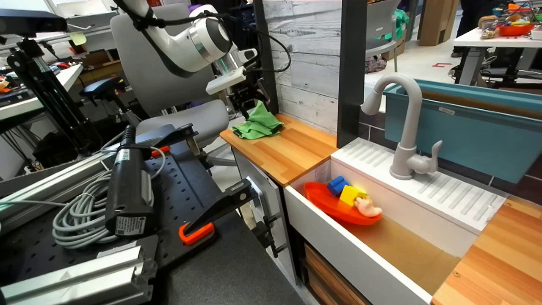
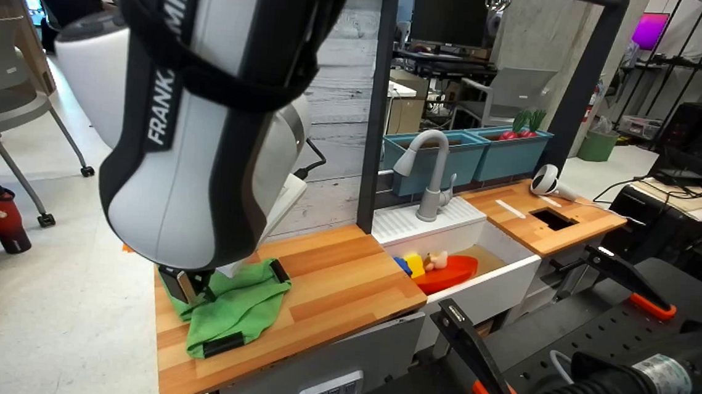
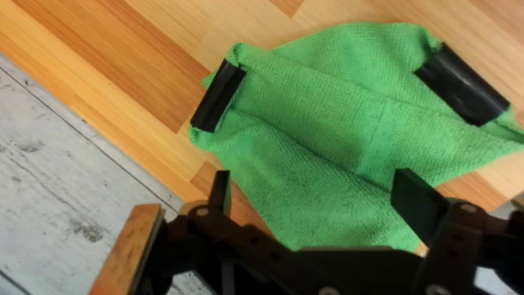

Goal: Move the green towel to the left

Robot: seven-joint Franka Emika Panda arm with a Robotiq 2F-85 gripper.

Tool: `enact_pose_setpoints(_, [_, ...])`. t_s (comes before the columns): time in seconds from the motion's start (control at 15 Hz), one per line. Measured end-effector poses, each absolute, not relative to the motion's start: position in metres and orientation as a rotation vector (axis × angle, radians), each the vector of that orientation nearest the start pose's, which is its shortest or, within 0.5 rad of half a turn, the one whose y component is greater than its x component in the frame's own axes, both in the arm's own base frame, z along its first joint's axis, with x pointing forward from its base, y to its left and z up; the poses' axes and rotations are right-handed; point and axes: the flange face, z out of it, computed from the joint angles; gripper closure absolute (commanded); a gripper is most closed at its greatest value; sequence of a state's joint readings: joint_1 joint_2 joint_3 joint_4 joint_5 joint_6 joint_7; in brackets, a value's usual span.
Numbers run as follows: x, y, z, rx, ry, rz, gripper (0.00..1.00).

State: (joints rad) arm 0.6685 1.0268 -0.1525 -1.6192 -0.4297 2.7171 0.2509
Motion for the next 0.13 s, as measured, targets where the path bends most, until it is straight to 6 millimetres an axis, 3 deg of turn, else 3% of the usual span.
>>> enact_pose_setpoints(0.13, [0.5546,0.3426,0.0456,-3.160,-1.194,-0.356,0.00])
